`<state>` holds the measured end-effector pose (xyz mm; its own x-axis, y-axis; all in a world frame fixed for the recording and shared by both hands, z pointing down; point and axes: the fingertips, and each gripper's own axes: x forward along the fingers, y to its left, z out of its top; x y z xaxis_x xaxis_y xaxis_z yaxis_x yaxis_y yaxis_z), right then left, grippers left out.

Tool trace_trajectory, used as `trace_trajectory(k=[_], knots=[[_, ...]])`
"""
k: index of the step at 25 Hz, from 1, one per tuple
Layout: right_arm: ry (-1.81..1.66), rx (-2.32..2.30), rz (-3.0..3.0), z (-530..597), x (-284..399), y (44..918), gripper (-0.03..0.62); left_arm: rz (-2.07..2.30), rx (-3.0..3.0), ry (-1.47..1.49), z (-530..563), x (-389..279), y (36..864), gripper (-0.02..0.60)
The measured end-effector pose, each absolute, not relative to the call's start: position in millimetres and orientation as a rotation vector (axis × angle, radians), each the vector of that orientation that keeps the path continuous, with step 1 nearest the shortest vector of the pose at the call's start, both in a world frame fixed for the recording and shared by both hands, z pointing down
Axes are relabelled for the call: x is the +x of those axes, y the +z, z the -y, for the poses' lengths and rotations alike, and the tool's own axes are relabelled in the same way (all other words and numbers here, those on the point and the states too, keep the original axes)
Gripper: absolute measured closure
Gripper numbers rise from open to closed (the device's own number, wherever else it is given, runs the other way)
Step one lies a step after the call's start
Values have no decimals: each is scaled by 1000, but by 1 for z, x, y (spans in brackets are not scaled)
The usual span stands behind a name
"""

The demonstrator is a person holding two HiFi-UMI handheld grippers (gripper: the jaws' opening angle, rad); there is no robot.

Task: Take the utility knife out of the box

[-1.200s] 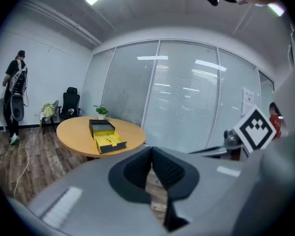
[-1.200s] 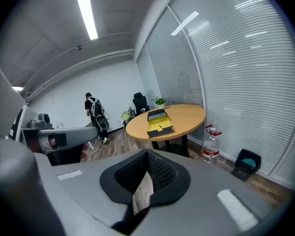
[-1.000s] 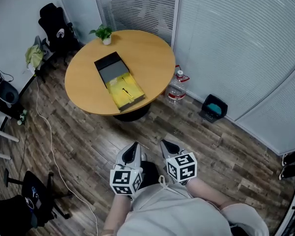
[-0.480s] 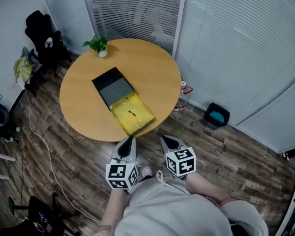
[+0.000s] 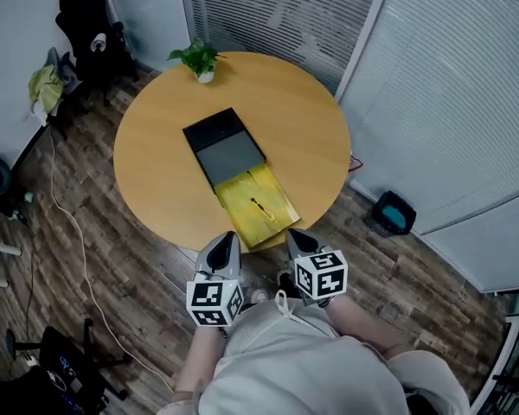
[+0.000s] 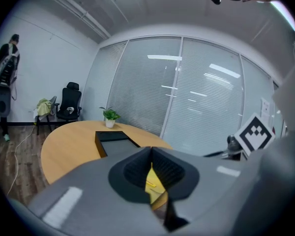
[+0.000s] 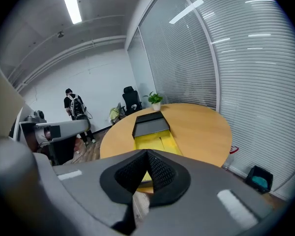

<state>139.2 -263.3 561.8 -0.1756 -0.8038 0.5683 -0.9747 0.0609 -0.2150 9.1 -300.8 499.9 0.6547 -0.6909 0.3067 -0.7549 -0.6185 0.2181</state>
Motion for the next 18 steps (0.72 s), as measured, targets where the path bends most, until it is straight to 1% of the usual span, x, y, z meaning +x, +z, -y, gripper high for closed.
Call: trace_trajectory(k=[11, 18], knots=[[832, 1430, 2146, 376, 131, 593, 594, 1420, 2336, 295, 383, -11, 520, 575], [893, 1174, 2063, 403, 124, 650, 592, 1509, 2183, 305, 408, -20, 562, 575]])
